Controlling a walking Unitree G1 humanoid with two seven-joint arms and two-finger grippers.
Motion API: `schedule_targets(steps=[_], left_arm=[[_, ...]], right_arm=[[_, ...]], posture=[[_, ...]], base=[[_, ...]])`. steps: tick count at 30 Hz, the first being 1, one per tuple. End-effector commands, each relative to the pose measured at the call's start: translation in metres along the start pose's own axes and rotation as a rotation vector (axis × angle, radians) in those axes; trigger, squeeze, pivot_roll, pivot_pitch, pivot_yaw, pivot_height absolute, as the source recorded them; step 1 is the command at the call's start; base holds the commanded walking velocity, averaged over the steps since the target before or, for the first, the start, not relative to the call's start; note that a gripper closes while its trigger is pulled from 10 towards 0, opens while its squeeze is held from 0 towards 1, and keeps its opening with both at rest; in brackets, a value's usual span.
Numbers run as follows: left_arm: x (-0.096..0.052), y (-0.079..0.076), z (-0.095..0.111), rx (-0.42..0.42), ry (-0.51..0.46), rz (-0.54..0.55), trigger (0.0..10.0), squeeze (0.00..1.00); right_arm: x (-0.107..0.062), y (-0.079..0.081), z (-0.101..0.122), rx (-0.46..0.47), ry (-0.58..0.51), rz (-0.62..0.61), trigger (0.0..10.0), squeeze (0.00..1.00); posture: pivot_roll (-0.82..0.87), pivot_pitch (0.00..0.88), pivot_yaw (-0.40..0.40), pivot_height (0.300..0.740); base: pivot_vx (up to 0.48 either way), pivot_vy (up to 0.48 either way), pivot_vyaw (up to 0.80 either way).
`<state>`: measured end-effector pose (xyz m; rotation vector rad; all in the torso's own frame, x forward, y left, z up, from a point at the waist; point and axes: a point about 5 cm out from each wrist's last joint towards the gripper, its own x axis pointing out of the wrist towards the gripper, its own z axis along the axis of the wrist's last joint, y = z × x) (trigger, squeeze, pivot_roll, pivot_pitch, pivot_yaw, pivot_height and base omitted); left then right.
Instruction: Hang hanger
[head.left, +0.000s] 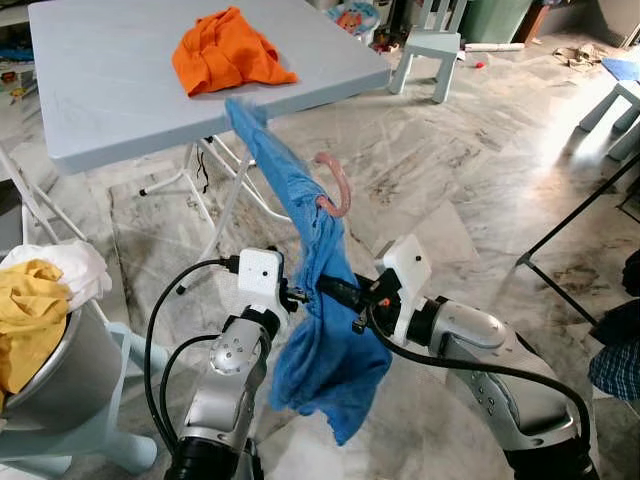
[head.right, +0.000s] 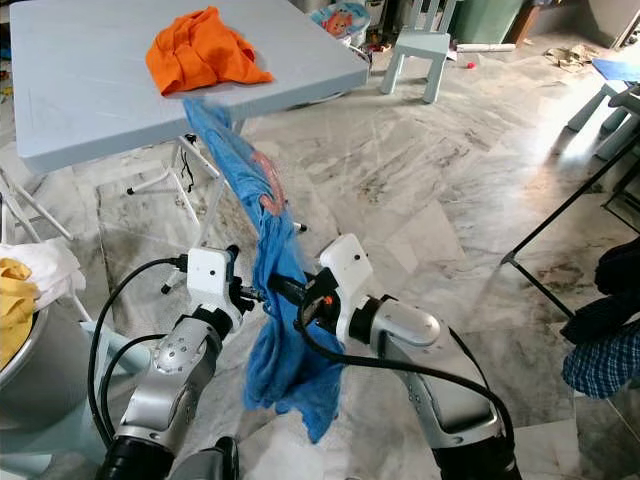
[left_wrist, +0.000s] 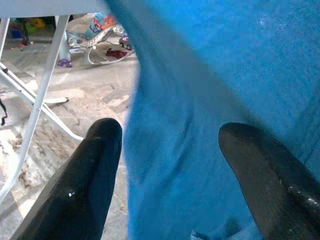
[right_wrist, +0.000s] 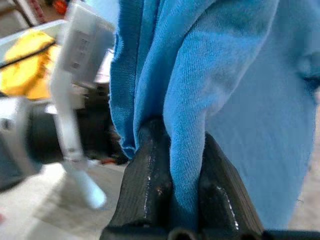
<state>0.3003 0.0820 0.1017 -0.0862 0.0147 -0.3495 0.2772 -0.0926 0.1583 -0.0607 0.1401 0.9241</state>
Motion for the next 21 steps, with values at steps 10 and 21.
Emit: schedule_targets(steps=[10, 21], left_arm=[[-0.003, -0.013, -0.008, -0.048, -0.001, -0.019, 0.0, 0.0], [0.002, -0.019, 0.004, -0.087, -0.05, -0.006, 10.0, 0.0]], right_arm=[[-0.001, -0.009, 0.021, 0.0, -0.069, -0.045, 10.0, 0.0], [0.003, -0.011, 0.026, 0.026, -0.088, -0.069, 10.0, 0.0]], posture=[[-0.02, 0.178, -0.097, 0.74], [-0.02, 0.176, -0.107, 0.74]], base=[[0.0, 0.0, 0.0], [0.0, 0.0, 0.0]])
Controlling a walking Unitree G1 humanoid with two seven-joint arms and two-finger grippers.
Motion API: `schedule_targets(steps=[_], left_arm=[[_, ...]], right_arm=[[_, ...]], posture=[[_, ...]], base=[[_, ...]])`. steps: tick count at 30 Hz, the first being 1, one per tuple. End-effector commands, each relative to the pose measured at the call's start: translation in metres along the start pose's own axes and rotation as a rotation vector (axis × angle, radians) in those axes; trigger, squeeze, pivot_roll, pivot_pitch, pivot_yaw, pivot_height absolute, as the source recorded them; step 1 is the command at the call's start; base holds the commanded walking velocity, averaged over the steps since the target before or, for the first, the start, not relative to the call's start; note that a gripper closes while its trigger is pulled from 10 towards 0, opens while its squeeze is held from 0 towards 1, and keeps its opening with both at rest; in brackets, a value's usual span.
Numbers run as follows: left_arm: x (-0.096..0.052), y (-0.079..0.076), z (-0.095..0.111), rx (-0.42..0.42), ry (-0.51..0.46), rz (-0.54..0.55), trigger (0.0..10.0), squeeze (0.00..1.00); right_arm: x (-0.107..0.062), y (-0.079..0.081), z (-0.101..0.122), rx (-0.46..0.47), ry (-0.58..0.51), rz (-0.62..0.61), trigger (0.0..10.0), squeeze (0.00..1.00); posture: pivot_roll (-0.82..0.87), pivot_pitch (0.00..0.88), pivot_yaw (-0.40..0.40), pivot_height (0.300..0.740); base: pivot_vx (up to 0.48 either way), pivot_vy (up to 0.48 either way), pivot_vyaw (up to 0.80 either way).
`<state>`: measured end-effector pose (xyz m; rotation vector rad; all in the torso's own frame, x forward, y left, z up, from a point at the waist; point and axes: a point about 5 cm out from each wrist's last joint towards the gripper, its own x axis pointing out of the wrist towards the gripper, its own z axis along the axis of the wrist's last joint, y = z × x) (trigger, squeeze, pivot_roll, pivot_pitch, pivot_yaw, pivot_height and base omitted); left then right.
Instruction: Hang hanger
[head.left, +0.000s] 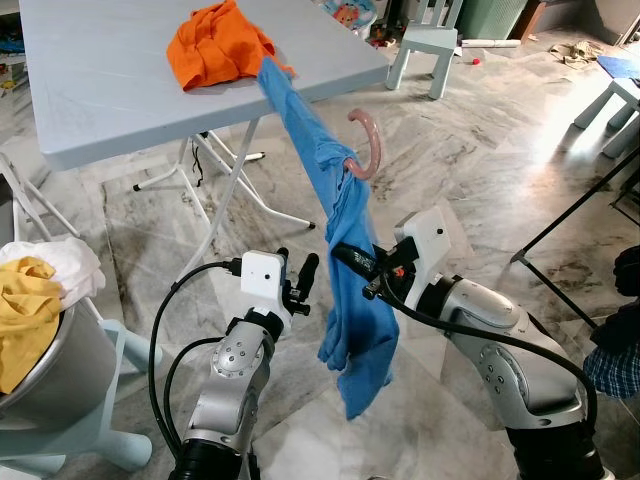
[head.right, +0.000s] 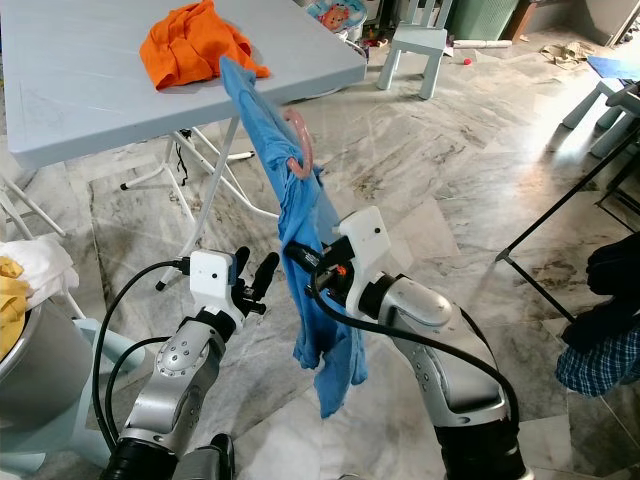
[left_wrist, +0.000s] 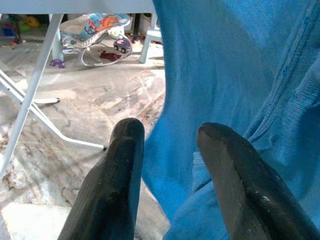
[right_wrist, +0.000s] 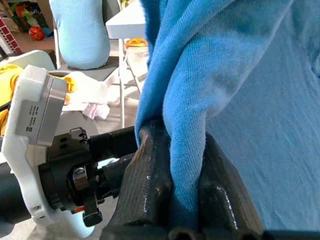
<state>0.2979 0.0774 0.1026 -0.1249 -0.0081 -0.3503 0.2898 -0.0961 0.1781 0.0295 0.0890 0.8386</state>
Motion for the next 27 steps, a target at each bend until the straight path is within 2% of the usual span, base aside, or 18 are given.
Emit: schedule_targets(steps=[1, 6, 8, 9, 10, 11, 12, 14, 15, 16, 17, 18, 20, 27], left_arm=[[0.003, -0.012, 0.006, -0.058, -0.032, 0.002, 10.0, 0.0], [0.003, -0.003, 0.034, -0.055, -0.166, 0.049, 10.0, 0.0], [0.004, 0.0, 0.045, -0.053, -0.197, 0.053, 10.0, 0.0], [0.004, -0.001, 0.046, -0.056, -0.199, 0.043, 6.8, 0.0], [0.005, -0.002, 0.046, -0.059, -0.196, 0.024, 8.5, 0.0], [0.004, -0.006, 0.041, -0.046, -0.163, -0.006, 10.0, 0.59], [0.004, -0.006, 0.036, -0.042, -0.142, -0.006, 10.0, 1.0], [0.002, -0.006, 0.026, -0.035, -0.098, 0.009, 10.0, 1.0], [-0.001, -0.009, 0.016, -0.044, -0.056, -0.013, 10.0, 1.0], [-0.001, -0.009, 0.016, -0.044, -0.056, -0.013, 10.0, 1.0], [-0.004, -0.014, 0.008, -0.035, -0.023, -0.04, 10.0, 1.0], [-0.005, -0.015, 0.005, -0.027, -0.011, -0.046, 10.0, 1.0], [-0.008, -0.017, 0.0, -0.014, 0.02, -0.049, 10.0, 1.0], [-0.011, -0.017, -0.007, 0.02, 0.046, -0.077, 10.0, 1.0]], right_arm=[[0.001, 0.001, 0.004, -0.044, 0.002, 0.01, 10.0, 0.0], [-0.005, 0.004, -0.009, -0.072, 0.058, 0.058, 10.0, 0.0], [-0.009, -0.001, -0.023, -0.066, 0.116, 0.051, 10.0, 0.0], [-0.01, -0.004, -0.028, -0.087, 0.142, 0.034, 10.0, 0.0], [-0.011, -0.007, -0.031, -0.1, 0.165, 0.02, 10.0, 0.0], [-0.013, -0.011, -0.038, -0.114, 0.19, -0.002, 10.0, 0.0], [-0.014, -0.014, -0.04, -0.121, 0.201, -0.02, 10.0, 0.0], [-0.014, -0.02, -0.044, -0.147, 0.217, -0.082, 10.0, 0.0], [-0.014, -0.029, -0.047, -0.14, 0.221, -0.189, 10.0, 0.0], [-0.014, -0.029, -0.047, -0.14, 0.221, -0.189, 10.0, 0.0], [-0.015, -0.038, -0.049, -0.116, 0.211, -0.305, 10.0, 0.0], [-0.016, -0.04, -0.049, -0.109, 0.203, -0.341, 10.0, 0.0], [-0.016, -0.038, -0.05, -0.064, 0.175, -0.365, 10.0, 0.0], [-0.018, -0.035, -0.06, -0.029, 0.15, -0.481, 10.0, 0.0]], posture=[[-0.02, 0.175, -0.107, 0.74], [-0.02, 0.174, -0.108, 0.74], [-0.02, 0.168, -0.111, 0.74], [-0.01, 0.167, -0.111, 0.74], [-0.01, 0.167, -0.111, 0.74], [-0.01, 0.165, -0.111, 0.74], [-0.01, 0.165, -0.111, 0.74], [-0.02, 0.157, -0.107, 0.74], [-0.02, 0.149, -0.099, 0.74], [-0.02, 0.149, -0.099, 0.74], [-0.01, 0.139, -0.088, 0.74], [-0.01, 0.139, -0.088, 0.74], [-0.01, 0.131, -0.078, 0.74], [0.0, 0.108, -0.033, 0.74]], base=[[0.0, 0.0, 0.0], [0.0, 0.0, 0.0], [0.0, 0.0, 0.0], [0.0, 0.0, 0.0], [0.0, 0.0, 0.0], [0.0, 0.0, 0.0], [0.0, 0.0, 0.0], [0.0, 0.0, 0.0], [0.0, 0.0, 0.0], [0.0, 0.0, 0.0], [0.0, 0.0, 0.0], [0.0, 0.0, 0.0], [0.0, 0.0, 0.0], [0.0, 0.0, 0.0]])
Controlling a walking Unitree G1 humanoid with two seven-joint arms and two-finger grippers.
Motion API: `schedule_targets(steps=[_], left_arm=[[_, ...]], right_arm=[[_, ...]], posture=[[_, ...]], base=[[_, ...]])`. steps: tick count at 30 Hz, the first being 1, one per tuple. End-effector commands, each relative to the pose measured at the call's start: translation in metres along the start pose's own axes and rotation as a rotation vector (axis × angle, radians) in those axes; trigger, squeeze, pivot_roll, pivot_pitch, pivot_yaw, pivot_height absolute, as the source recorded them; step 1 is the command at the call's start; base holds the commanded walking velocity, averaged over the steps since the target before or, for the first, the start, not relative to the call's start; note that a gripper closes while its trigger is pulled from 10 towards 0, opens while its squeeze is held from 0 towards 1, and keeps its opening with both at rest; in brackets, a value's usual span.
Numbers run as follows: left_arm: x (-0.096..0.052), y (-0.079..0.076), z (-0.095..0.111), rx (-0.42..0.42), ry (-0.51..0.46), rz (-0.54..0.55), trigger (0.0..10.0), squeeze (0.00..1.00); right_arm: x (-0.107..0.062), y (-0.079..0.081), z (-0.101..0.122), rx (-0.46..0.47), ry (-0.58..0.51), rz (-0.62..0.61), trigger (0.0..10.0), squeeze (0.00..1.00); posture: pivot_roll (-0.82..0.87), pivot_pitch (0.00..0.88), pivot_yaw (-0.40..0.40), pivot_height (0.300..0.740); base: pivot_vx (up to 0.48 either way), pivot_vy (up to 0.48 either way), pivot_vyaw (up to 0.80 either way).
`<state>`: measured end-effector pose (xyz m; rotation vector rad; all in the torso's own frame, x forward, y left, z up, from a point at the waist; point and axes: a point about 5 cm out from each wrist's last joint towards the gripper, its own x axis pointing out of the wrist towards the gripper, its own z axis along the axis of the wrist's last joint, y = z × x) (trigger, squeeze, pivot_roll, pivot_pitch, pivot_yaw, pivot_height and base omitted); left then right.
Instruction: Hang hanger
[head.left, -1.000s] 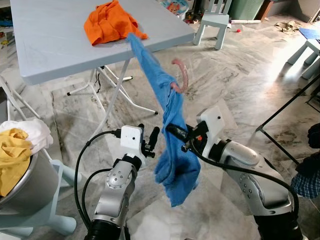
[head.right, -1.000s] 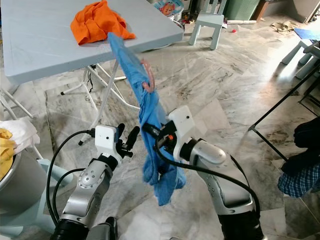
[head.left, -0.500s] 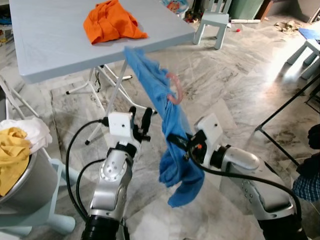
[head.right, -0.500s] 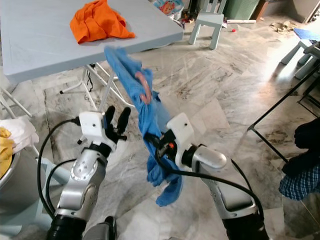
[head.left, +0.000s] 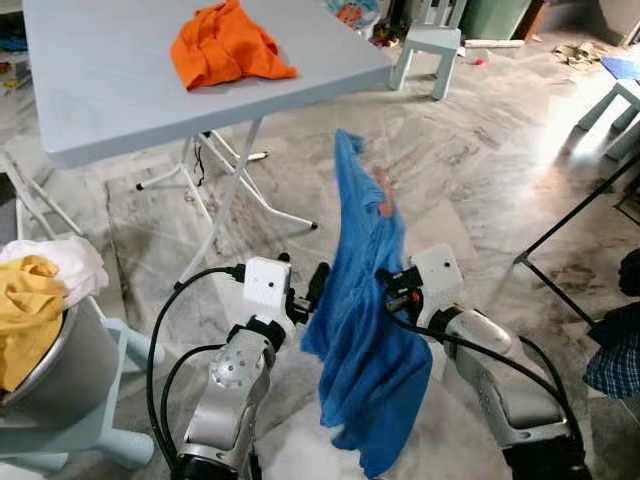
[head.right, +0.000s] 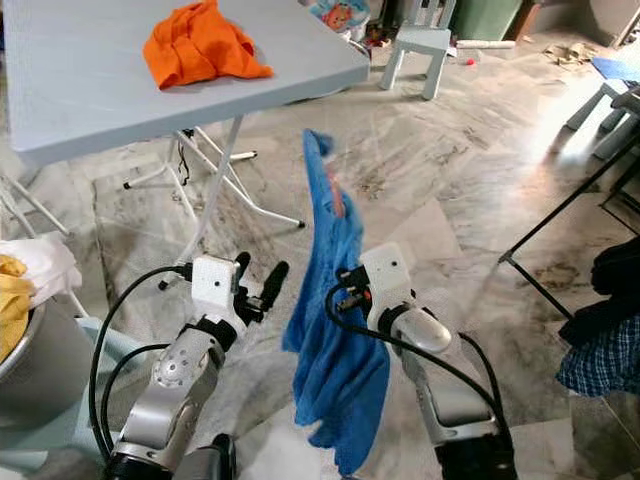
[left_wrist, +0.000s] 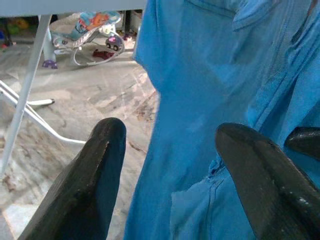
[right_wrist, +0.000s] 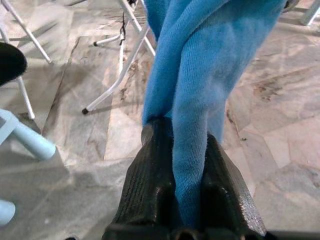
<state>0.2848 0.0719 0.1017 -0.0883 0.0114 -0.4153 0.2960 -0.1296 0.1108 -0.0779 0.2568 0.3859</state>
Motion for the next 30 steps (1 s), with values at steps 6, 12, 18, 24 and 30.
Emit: schedule_targets(steps=[6, 12, 18, 24, 30], left_arm=[[0.01, -0.005, 0.003, 0.024, 0.014, -0.056, 10.0, 0.0], [0.008, 0.001, 0.006, 0.036, -0.001, -0.018, 10.0, 0.0], [-0.003, 0.003, -0.005, 0.037, 0.033, 0.0, 10.0, 0.0], [-0.009, 0.0, -0.008, 0.042, 0.048, -0.022, 10.0, 0.0], [-0.015, 0.004, -0.013, 0.065, 0.079, -0.064, 10.0, 0.0]], right_arm=[[0.002, 0.0, 0.007, 0.013, -0.063, -0.077, 10.0, 0.0], [0.003, 0.0, 0.0, 0.038, -0.04, -0.078, 10.0, 0.0], [0.008, 0.004, 0.005, 0.022, -0.048, -0.063, 10.0, 0.0], [0.009, 0.004, 0.002, 0.021, -0.044, -0.068, 10.0, 0.0], [0.008, 0.006, 0.0, 0.038, -0.05, -0.098, 10.0, 0.0]], posture=[[0.0, 0.106, -0.019, 0.74], [0.03, 0.116, -0.036, 0.74], [0.02, 0.131, -0.041, 0.74], [0.02, 0.139, -0.017, 0.74], [0.0, 0.133, 0.025, 0.74]], base=[[0.0, 0.0, 0.0], [0.0, 0.0, 0.0], [0.0, 0.0, 0.0], [0.0, 0.0, 0.0], [0.0, 0.0, 0.0]])
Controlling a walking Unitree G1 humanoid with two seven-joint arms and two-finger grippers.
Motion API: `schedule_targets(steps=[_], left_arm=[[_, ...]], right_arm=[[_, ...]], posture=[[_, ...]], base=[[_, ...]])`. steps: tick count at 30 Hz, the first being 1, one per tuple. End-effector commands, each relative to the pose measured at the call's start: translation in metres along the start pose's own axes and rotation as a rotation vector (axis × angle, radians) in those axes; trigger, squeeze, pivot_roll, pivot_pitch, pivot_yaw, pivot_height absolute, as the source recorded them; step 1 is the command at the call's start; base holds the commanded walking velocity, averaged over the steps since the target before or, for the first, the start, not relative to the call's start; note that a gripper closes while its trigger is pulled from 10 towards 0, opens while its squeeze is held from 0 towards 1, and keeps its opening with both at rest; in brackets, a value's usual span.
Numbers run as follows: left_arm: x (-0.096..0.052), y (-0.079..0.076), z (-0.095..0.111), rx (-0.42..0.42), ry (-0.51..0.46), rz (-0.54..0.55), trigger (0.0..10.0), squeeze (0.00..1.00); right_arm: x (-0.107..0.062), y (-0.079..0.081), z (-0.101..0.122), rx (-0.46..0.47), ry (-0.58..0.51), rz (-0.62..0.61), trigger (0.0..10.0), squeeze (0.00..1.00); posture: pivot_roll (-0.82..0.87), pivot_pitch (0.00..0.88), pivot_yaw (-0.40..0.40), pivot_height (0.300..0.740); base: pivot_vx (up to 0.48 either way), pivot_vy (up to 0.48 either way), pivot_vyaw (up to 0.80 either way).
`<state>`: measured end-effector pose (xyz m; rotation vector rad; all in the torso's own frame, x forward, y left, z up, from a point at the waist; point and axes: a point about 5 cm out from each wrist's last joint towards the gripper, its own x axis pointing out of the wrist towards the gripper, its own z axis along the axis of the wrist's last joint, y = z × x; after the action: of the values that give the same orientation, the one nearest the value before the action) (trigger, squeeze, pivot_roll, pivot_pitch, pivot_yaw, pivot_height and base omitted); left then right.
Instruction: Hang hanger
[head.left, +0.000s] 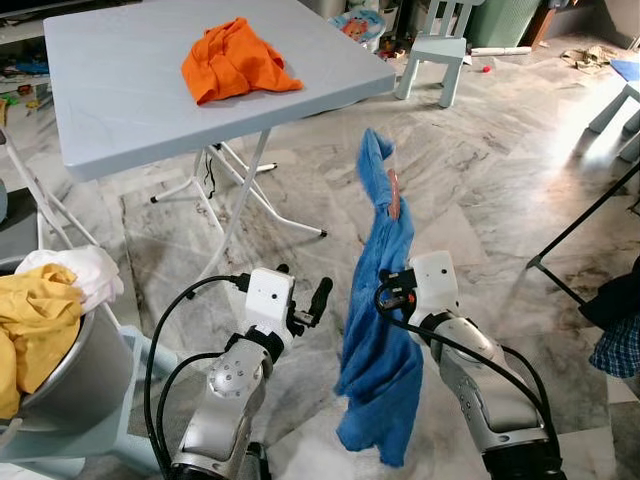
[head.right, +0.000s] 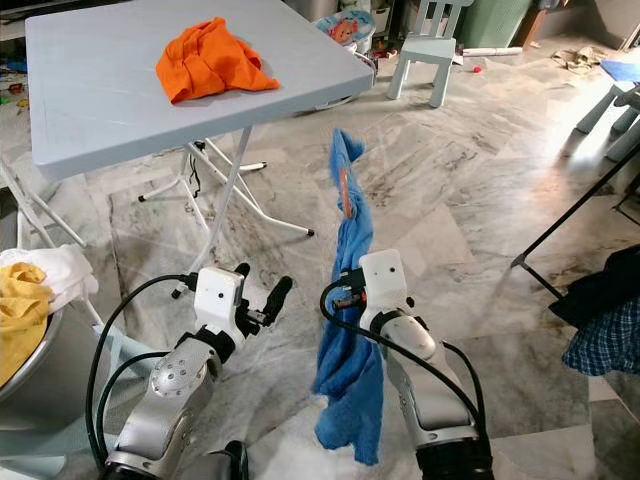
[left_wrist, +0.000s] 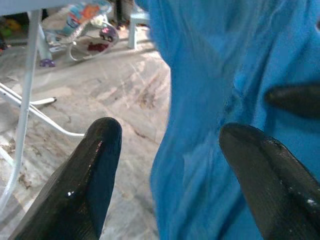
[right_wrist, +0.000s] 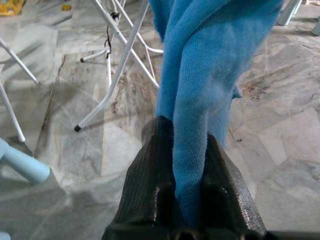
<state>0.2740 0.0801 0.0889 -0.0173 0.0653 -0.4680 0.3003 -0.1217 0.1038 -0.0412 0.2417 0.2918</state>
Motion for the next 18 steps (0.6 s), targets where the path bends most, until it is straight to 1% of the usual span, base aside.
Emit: schedule_targets(steps=[1, 4, 6, 8, 12, 15, 17, 18], left_arm=[[-0.002, 0.001, 0.0, 0.019, 0.013, -0.024, 10.0, 0.0], [0.002, 0.003, 0.002, 0.03, 0.013, -0.033, 10.0, 0.0], [0.01, 0.006, 0.008, 0.071, -0.004, -0.045, 10.0, 0.0], [0.013, 0.007, 0.01, 0.084, -0.005, -0.038, 10.0, 0.0], [0.014, 0.012, 0.014, 0.093, -0.014, 0.012, 10.0, 0.0], [0.016, 0.014, 0.019, 0.084, -0.032, 0.045, 10.0, 0.0], [0.017, 0.014, 0.022, 0.074, -0.04, 0.04, 10.0, 0.0], [0.017, 0.013, 0.024, 0.076, -0.054, 0.033, 10.0, 0.0]], right_arm=[[-0.001, 0.0, 0.004, -0.001, -0.032, -0.017, 10.0, 0.0], [-0.002, 0.0, 0.002, 0.005, -0.029, -0.023, 10.0, 0.0], [-0.003, 0.001, -0.003, 0.011, -0.022, -0.021, 10.0, 0.0], [-0.002, 0.003, -0.003, 0.014, -0.02, -0.015, 10.0, 0.0], [-0.001, 0.005, -0.001, 0.01, -0.028, -0.001, 10.0, 0.0], [-0.002, -0.001, -0.001, 0.024, -0.014, 0.025, 10.0, 0.0], [-0.001, -0.005, 0.001, 0.027, -0.016, 0.039, 10.0, 0.0], [0.0, -0.007, 0.003, 0.015, -0.016, 0.05, 10.0, 0.0]], posture=[[-0.01, 0.134, 0.037, 0.74], [-0.01, 0.136, 0.04, 0.74], [0.02, 0.138, 0.033, 0.74], [0.02, 0.132, 0.031, 0.74], [0.02, 0.128, 0.033, 0.74], [0.03, 0.124, 0.017, 0.74], [0.03, 0.13, 0.009, 0.74], [0.04, 0.135, 0.001, 0.74]], base=[[0.0, 0.0, 0.0], [0.0, 0.0, 0.0], [0.0, 0.0, 0.0], [0.0, 0.0, 0.0], [0.0, 0.0, 0.0], [0.0, 0.0, 0.0], [0.0, 0.0, 0.0], [0.0, 0.0, 0.0]])
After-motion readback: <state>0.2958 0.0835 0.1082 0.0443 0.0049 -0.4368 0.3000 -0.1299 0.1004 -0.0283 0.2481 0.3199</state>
